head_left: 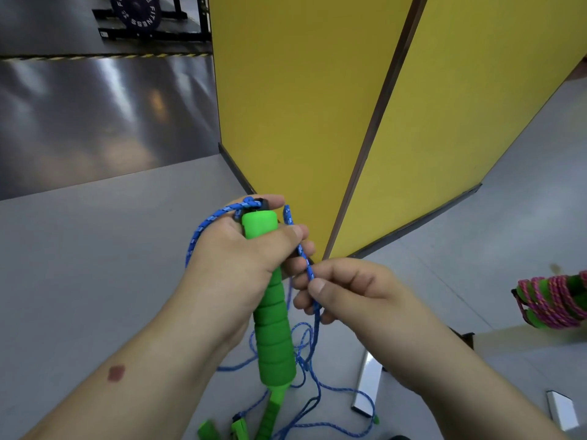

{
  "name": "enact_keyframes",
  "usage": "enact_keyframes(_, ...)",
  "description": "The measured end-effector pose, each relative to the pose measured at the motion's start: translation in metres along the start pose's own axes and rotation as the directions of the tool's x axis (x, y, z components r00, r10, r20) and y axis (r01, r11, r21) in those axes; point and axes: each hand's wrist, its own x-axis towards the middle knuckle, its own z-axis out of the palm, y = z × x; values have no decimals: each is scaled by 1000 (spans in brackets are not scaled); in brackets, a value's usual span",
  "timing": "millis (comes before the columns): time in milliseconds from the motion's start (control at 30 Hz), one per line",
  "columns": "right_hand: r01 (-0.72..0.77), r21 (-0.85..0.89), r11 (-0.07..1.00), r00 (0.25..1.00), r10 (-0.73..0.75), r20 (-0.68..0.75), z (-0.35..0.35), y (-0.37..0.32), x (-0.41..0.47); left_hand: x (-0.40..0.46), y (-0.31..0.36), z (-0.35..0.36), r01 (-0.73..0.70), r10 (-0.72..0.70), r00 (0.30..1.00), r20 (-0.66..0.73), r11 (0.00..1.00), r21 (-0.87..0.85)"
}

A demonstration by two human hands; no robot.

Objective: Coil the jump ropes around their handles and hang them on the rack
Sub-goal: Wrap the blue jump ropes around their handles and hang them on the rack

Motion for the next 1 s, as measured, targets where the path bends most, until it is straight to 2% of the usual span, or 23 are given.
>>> enact_keyframes(67,87,-4,996,991,-87,-97,2,-2,0,-1,-2,-1,-17,17,1000,2,998,65)
enact_keyframes(133,158,29,987,965,-148,-218,2,-5,0,-5,-5,1,-1,-7,998,61,990,139)
enact_keyframes(267,223,137,965,926,-166,-338,1,-12,-1,-15,-14,11,8,-55,983,174,966,258)
enact_keyframes(433,192,173,966,929,-122,-349,2,-8,2,-14,-17,13,-53,14,988,155,967,249)
enact_keyframes(533,66,171,983,975,-27,-218,1,2,5,-11,-9,8,-71,54,992,112,985,156)
enact_keyframes(600,-13,101,995,996,22,-92,3,3,3,-7,-3,4,-77,70,995,70,991,105)
enact_keyframes(667,-1,74,997,999,4,-51,5,1,0,-3,0,1,-67,66,998,25,996,55)
enact_keyframes(767,95,105,990,987,-79,-141,6,-1,-1,-2,0,-2,-47,46,999,19,998,46)
enact_keyframes(900,197,136,971,945,-151,-290,6,-6,0,-8,-9,2,31,-55,986,159,988,153)
enact_keyframes(1000,216,196,957,930,-140,-340,6,-11,-1,-12,-16,6,14,-62,977,204,973,229)
